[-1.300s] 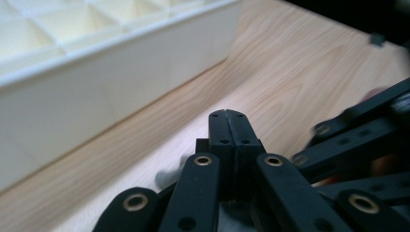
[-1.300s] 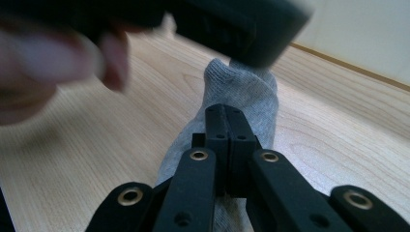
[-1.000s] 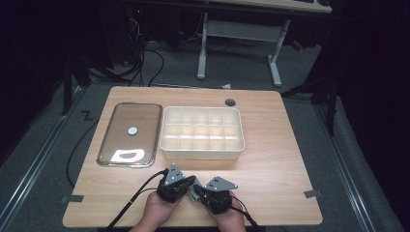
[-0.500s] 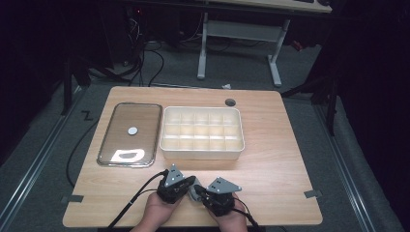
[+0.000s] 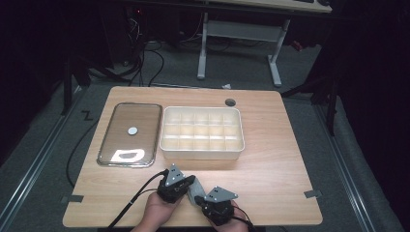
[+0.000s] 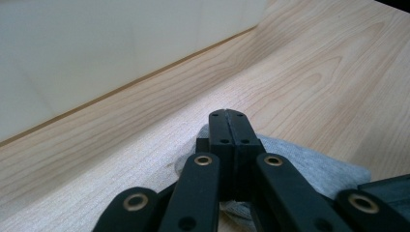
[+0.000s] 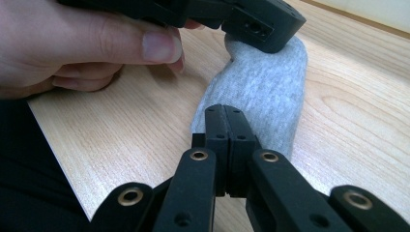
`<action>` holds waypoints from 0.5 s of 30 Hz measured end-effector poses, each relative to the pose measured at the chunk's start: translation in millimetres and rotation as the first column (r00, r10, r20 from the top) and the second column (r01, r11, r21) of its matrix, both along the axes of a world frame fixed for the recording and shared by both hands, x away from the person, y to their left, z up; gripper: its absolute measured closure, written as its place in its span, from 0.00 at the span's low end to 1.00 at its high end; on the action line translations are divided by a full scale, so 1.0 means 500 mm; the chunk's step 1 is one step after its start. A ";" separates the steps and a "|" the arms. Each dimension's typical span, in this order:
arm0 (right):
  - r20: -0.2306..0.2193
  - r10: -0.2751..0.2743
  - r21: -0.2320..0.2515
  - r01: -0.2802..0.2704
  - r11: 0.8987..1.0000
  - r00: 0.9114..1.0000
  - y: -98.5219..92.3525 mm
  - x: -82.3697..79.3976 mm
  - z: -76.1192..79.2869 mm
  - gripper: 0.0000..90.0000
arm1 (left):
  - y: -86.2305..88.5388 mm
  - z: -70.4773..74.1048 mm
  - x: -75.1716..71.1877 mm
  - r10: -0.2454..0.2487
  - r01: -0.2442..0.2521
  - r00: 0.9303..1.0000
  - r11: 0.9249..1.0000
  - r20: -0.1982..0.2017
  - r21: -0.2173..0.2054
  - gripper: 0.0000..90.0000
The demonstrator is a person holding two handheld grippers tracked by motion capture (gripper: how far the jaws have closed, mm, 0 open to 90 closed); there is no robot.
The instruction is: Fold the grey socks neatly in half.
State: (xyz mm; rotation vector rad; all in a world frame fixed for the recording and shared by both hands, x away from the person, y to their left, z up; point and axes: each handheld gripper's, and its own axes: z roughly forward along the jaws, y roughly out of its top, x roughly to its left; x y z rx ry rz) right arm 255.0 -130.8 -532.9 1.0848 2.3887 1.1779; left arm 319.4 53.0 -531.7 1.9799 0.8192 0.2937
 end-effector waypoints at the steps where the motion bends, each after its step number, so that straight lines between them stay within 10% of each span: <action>1: -0.004 -0.001 0.002 0.001 1.000 1.000 -0.001 0.000 0.000 1.00 | -0.001 0.000 -0.001 0.000 0.000 1.000 1.000 0.005 0.002 1.00; 15: 0.000 -0.004 0.077 0.004 0.997 1.000 -0.013 0.009 0.036 0.98 | 0.001 0.000 0.001 0.006 -0.006 1.000 1.000 -0.005 -0.012 1.00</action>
